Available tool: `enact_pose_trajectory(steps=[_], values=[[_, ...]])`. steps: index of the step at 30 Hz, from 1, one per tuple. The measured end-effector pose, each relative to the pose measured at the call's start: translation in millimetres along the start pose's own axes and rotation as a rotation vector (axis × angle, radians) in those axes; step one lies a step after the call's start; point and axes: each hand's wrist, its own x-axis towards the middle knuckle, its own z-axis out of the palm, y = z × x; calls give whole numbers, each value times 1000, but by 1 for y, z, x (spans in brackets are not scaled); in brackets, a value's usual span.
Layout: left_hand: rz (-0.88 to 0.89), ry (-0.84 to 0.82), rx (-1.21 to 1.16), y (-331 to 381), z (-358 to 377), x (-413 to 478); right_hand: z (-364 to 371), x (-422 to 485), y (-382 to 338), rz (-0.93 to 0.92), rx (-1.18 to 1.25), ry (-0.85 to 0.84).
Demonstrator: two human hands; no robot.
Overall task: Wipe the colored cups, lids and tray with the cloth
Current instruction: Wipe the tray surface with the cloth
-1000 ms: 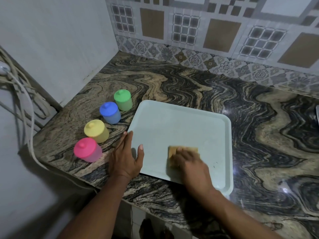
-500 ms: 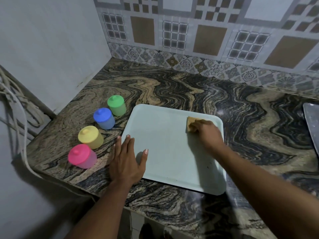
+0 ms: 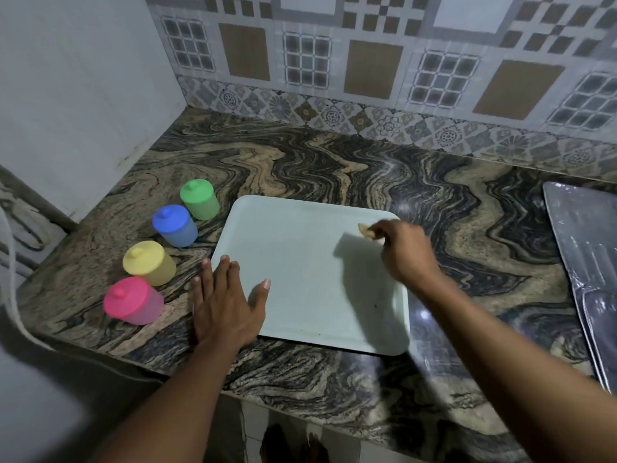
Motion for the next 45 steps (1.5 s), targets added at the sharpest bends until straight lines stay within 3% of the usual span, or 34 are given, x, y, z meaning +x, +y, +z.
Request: enact_pose_trajectory(steps=[3, 6, 10, 12, 15, 17, 19, 21, 24, 26, 35, 41, 45], values=[[0, 8, 2, -1, 1, -2, 13, 9, 0, -36, -320, -259], [-6, 18, -8, 0, 2, -1, 28, -43, -14, -115, -462, -226], [-14, 24, -16, 1, 2, -1, 36, -130, -39, -135, -404, -142], [-15, 21, -24, 1, 2, -1, 36, -150, -44, -184, -306, -219], [-10, 21, -8, 3, 1, -3, 19, -123, -38, -217, 37, -371], [-11, 26, -5, 2, 0, -3, 13, -86, -43, -188, 183, -293], [-8, 33, -4, 2, 0, -3, 26, -58, -60, -208, 206, -252], [-9, 43, -4, 1, 1, -3, 52, -55, -78, -312, 153, -334], [-15, 49, -19, 1, 2, -3, 82, -93, -84, -485, -57, -309], [-13, 53, -26, 0, 3, -3, 80, -120, -75, -507, -53, -275], [1, 49, -40, 0, 1, -7, 18, -141, -1, -302, -178, -379], [-3, 37, -5, 0, 3, -6, 23, -66, -10, -31, -62, 8], [-2, 26, -1, 1, 2, -5, 65, -90, -51, -72, -120, -54]])
